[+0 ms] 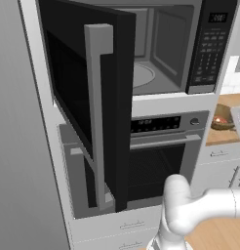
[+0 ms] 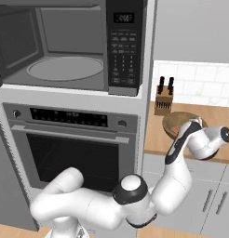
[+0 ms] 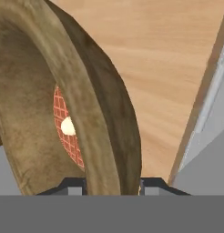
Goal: Open the microwave, place the bowl with waffle inside the microwave, then close the microwave door and turn it on.
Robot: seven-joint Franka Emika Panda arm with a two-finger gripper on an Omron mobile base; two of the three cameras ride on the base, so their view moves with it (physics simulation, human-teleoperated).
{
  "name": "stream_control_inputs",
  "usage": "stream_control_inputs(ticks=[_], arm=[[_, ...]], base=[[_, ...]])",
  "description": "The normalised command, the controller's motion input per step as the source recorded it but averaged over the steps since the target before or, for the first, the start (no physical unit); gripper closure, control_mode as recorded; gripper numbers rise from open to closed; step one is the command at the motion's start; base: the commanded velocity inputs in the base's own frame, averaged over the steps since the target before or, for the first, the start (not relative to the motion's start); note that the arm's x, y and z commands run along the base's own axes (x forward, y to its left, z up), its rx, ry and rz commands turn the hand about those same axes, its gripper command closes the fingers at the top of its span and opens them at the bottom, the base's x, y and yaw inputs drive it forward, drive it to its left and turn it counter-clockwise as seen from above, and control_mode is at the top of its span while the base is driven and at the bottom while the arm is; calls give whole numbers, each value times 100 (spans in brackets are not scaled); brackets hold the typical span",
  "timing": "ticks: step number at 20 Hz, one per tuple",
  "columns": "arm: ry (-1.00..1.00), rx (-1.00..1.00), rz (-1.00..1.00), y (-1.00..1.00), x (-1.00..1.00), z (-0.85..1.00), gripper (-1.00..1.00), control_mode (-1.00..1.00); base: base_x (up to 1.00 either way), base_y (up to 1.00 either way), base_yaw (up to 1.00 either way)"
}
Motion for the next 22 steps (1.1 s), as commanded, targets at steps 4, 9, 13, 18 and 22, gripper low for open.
stream_control_inputs(ticks=[4,9,13,18,22], arm=[[-8,1,-11,-40,-100,75,100,-100],[-8,0,-7,0,-100,55,100,-100],[-14,0,1,28,-100,64,100,-100],[-6,-1,6,69,-100,48,100,-100],[-5,0,0,48,-99,52,100,-100]], base=[[0,0,0],[0,0,0],[0,0,0],[0,0,0],[0,0,0]])
